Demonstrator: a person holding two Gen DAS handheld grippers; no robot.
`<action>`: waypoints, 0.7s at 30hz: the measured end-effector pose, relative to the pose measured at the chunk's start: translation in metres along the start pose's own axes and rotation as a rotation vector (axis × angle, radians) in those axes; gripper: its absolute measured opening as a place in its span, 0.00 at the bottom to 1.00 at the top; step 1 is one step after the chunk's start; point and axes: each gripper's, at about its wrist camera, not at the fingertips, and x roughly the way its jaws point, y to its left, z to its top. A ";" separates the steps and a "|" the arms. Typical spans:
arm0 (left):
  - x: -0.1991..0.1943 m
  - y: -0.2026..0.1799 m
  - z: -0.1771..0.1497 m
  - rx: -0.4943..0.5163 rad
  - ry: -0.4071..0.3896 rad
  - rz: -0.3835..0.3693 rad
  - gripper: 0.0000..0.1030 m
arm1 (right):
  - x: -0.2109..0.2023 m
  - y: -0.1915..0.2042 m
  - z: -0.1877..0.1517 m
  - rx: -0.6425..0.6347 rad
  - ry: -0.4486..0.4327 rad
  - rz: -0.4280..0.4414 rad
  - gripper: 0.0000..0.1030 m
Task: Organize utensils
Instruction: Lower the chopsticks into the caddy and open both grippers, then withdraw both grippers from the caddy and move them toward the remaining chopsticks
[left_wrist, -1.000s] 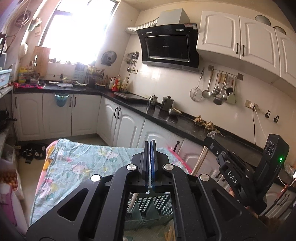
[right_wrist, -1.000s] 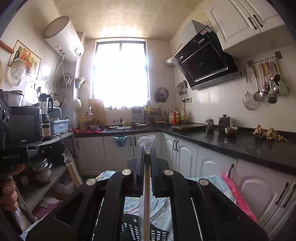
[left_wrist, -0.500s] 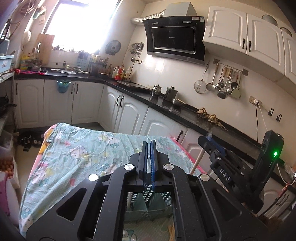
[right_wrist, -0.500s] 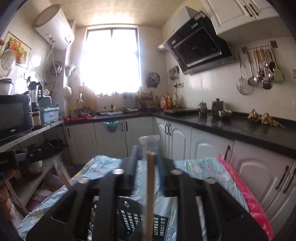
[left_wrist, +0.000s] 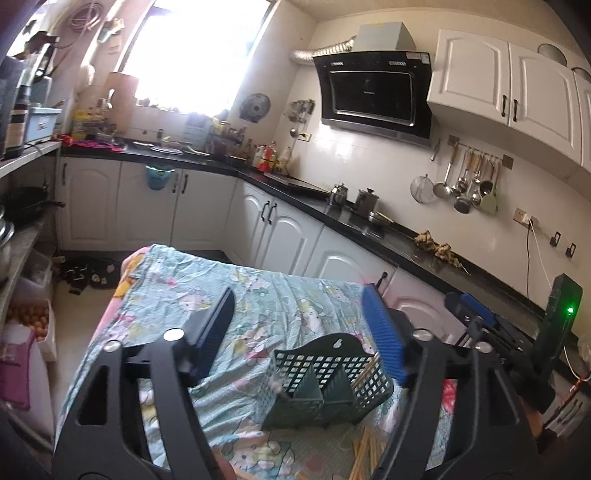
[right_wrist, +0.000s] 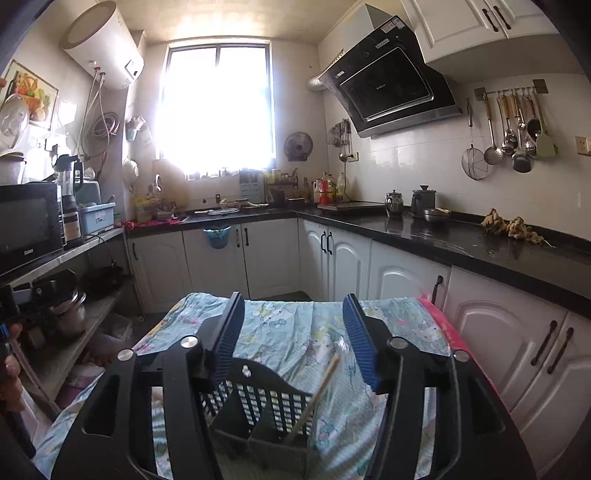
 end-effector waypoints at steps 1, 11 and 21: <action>-0.006 0.002 -0.003 -0.004 -0.002 0.009 0.74 | -0.005 0.001 -0.001 -0.006 0.008 0.002 0.56; -0.037 0.011 -0.038 -0.027 0.037 0.044 0.89 | -0.041 0.016 -0.027 -0.053 0.092 0.012 0.60; -0.056 0.012 -0.061 -0.032 0.066 0.055 0.89 | -0.064 0.027 -0.040 -0.086 0.116 0.020 0.65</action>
